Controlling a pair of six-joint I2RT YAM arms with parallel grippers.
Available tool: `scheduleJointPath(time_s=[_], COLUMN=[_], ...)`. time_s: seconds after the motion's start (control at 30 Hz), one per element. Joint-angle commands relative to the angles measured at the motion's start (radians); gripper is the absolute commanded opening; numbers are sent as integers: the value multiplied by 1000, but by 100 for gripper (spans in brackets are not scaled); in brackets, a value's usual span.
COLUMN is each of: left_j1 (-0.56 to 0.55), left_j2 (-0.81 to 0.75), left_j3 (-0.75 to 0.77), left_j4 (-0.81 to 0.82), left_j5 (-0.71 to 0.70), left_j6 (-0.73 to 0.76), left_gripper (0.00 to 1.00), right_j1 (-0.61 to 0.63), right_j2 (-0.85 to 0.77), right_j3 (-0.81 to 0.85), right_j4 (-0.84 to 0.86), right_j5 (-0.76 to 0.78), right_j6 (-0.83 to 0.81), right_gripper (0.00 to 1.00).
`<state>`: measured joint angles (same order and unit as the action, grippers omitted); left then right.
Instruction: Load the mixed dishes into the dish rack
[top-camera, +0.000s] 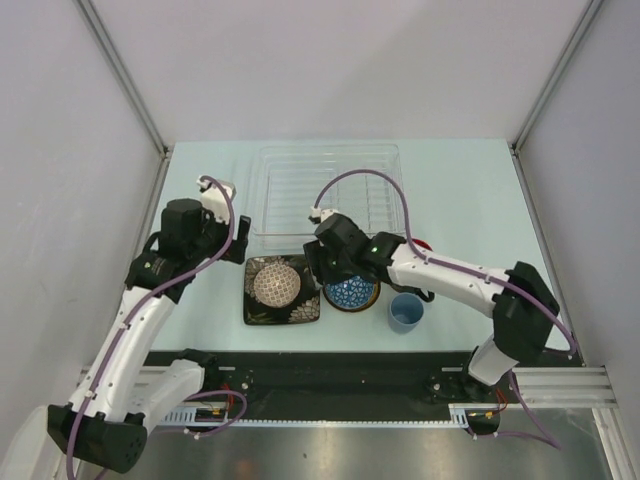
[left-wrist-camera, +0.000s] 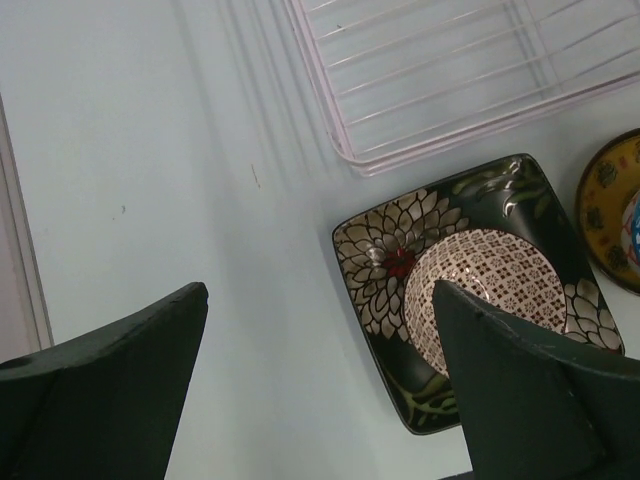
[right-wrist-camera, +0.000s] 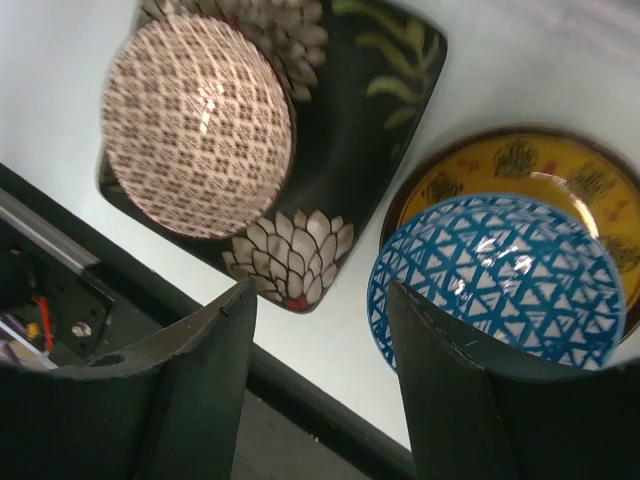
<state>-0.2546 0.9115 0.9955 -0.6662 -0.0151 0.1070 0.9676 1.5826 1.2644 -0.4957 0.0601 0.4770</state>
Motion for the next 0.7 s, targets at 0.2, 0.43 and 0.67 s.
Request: scheduleJointPath(time_s=[0.2,0.43,0.67], left_j1=[9,9,9], left_j2=[-66,-51,-49], left_j3=[-67,-93,-100], left_j4=[26,53,71], left_j5=[-66,-80,-77], left_j6=[31,39,48], left_gripper=[100,100,100], right_j1=[37,8,2], right_j2=[97,191,292], right_j3=[30,64,141], right_j4=[72,155,172], right_j5=[-42,-105,-68], right_j6=[51,83,83], right_gripper=[68,70,68])
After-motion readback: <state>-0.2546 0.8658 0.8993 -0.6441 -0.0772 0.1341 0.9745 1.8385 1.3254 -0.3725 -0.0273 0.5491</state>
